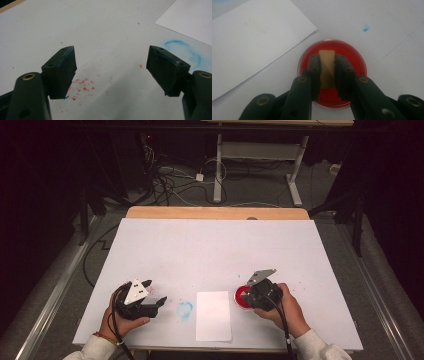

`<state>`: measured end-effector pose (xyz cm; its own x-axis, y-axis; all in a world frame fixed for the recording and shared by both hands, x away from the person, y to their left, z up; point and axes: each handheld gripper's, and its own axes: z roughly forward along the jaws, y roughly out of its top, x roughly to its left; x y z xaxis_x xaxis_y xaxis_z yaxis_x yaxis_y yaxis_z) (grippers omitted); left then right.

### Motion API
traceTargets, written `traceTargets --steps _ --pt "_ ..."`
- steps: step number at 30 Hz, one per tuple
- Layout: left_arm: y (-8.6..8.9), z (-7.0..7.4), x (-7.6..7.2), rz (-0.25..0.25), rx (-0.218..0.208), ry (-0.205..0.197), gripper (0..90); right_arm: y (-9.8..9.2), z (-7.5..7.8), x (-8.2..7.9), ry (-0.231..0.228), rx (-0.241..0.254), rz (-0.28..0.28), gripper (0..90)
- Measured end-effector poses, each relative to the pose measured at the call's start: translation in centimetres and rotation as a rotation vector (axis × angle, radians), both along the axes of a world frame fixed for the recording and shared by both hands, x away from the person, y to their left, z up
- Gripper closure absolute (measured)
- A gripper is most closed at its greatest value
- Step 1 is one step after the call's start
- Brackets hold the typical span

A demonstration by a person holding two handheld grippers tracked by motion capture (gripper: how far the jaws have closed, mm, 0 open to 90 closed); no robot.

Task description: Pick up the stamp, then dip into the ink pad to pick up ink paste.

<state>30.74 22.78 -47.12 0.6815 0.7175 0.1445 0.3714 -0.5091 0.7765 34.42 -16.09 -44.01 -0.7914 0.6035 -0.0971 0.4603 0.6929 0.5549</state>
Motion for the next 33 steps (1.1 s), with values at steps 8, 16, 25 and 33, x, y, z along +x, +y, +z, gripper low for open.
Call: traceTargets --steps 8,16,25,33 --pt "0.4 0.0 -0.1 0.006 -0.025 0.009 23.6 -0.4 -0.2 0.1 0.003 0.015 0.017 76.7" --pt "0.3 -0.1 -0.2 0.018 -0.028 0.015 23.7 -0.3 -0.3 -0.1 -0.006 0.013 0.014 76.7" --pt "0.4 -0.1 -0.4 0.023 -0.022 0.015 23.7 -0.3 -0.2 0.1 -0.001 0.017 0.014 76.7" --pt "0.6 -0.3 -0.4 0.03 -0.021 0.025 23.7 -0.9 1.1 0.3 -0.034 0.067 0.011 76.6"
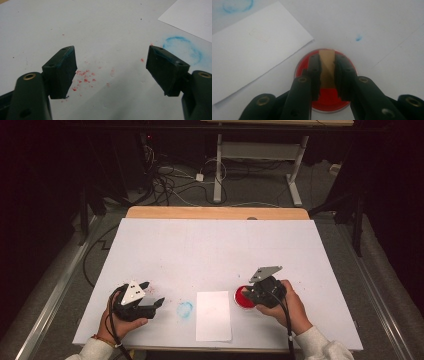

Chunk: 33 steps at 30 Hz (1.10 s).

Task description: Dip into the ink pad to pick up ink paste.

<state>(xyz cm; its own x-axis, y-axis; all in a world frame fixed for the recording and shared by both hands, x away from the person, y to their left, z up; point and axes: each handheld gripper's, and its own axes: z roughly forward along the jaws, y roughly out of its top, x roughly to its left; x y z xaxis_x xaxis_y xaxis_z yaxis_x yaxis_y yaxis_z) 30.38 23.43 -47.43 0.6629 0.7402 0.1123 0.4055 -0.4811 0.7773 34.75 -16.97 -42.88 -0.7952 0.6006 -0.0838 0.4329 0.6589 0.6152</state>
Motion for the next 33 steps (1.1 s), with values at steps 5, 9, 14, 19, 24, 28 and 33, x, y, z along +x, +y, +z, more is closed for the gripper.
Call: traceTargets --steps 5,9,14,19,24,28,33 --pt "-0.3 0.1 0.0 -0.004 0.006 -0.006 23.7 -0.5 2.0 -0.3 -0.042 0.047 -0.004 76.7" --pt "-0.7 0.1 0.0 -0.018 0.02 -0.007 23.7 -0.7 3.2 -0.7 -0.066 0.064 0.001 76.7" --pt "-0.7 0.2 -0.1 -0.018 0.022 -0.014 23.7 -0.8 4.8 -0.9 -0.101 0.079 0.003 76.6" --pt "-0.7 0.2 0.1 -0.015 0.023 -0.008 23.7 -1.2 6.3 -1.0 -0.126 0.103 0.002 76.6" --pt "-0.8 0.2 0.0 -0.018 0.028 -0.009 23.7 -1.0 6.2 -1.0 -0.128 0.097 0.005 76.6" --pt "-0.8 0.2 0.0 -0.022 0.032 -0.009 23.7 -0.3 4.4 -0.7 -0.088 0.059 0.013 76.5" --pt "-0.8 0.2 0.0 -0.023 0.034 -0.007 23.3 0.6 1.9 -0.1 -0.03 -0.004 0.026 76.5"
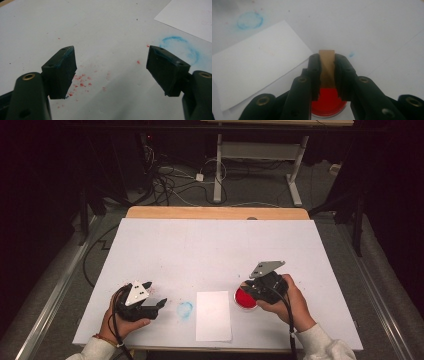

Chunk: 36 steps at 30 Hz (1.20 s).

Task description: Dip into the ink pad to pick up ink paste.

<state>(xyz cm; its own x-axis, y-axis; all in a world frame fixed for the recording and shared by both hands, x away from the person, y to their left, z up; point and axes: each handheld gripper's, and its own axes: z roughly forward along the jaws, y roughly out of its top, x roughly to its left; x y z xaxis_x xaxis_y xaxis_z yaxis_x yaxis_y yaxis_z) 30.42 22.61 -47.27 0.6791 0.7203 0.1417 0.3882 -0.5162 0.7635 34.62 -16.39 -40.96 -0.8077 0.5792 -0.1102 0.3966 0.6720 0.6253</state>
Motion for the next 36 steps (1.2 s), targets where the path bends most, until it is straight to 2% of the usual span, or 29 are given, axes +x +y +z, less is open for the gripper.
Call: traceTargets --steps 4,9,16,28,30,36 --pt "0.0 0.0 0.0 -0.003 0.003 0.0 23.3 0.2 -1.6 0.3 0.029 -0.045 -0.002 76.5" --pt "0.0 0.0 -0.1 -0.008 0.008 -0.001 23.3 0.2 -3.0 0.5 0.058 -0.076 -0.009 76.5" --pt "-0.1 0.0 -0.1 -0.012 0.011 -0.005 23.3 -0.2 -3.2 0.6 0.067 -0.049 -0.009 76.6" --pt "-0.1 0.0 -0.1 -0.017 0.011 -0.005 23.3 0.0 -3.2 0.6 0.073 -0.072 -0.008 76.7" --pt "-0.1 0.0 -0.1 -0.018 0.013 -0.004 23.3 0.1 -3.3 0.5 0.059 -0.081 -0.007 76.7" --pt "-0.3 0.0 -0.1 -0.022 0.016 -0.004 23.4 0.2 -3.3 0.5 0.06 -0.087 -0.002 76.8"
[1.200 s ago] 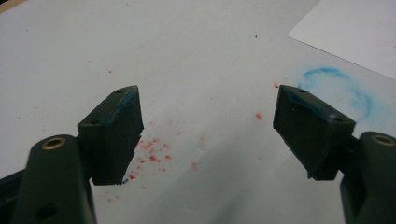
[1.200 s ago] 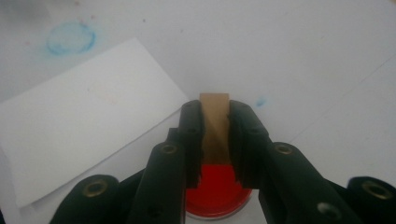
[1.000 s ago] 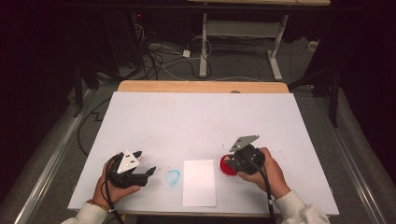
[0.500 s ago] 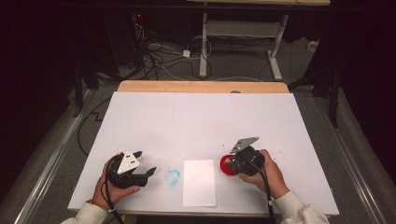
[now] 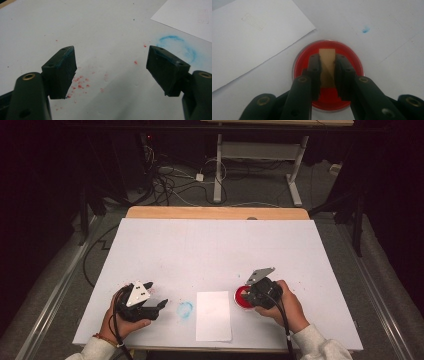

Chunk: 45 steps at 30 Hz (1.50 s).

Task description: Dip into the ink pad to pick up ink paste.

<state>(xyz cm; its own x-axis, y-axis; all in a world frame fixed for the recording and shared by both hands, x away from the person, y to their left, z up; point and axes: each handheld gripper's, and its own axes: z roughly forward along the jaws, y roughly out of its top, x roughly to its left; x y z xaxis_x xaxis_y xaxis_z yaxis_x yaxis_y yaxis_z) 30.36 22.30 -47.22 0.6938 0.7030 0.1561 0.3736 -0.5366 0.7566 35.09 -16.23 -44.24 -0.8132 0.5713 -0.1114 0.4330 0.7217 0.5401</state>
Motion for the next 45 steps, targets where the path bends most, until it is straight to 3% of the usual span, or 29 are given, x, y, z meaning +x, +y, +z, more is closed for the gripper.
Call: traceTargets --steps 12,21,28,32,37,38,45 --pt "0.0 0.0 0.1 -0.005 0.005 0.0 23.6 -0.1 0.2 0.0 -0.002 0.004 0.006 76.7" --pt "0.0 -0.1 0.1 -0.002 0.003 0.002 23.6 -2.2 4.8 -0.9 -0.1 0.134 -0.019 76.6" --pt "-0.1 0.0 0.1 0.0 0.003 0.001 23.7 -2.6 6.1 -1.6 -0.134 0.156 -0.021 76.5" --pt "0.0 0.0 0.1 0.002 0.001 -0.002 23.7 -2.4 5.8 -1.5 -0.128 0.146 -0.02 76.5" --pt "0.1 0.0 0.2 0.012 -0.006 -0.003 23.5 -2.0 4.1 -0.8 -0.097 0.104 -0.025 76.5" --pt "0.1 0.0 0.2 0.011 -0.005 0.0 23.5 -1.8 3.2 -0.4 -0.069 0.087 -0.026 76.5" --pt "0.1 0.0 0.1 0.006 0.0 -0.002 23.5 -1.4 1.5 0.1 -0.016 0.058 -0.017 76.5"
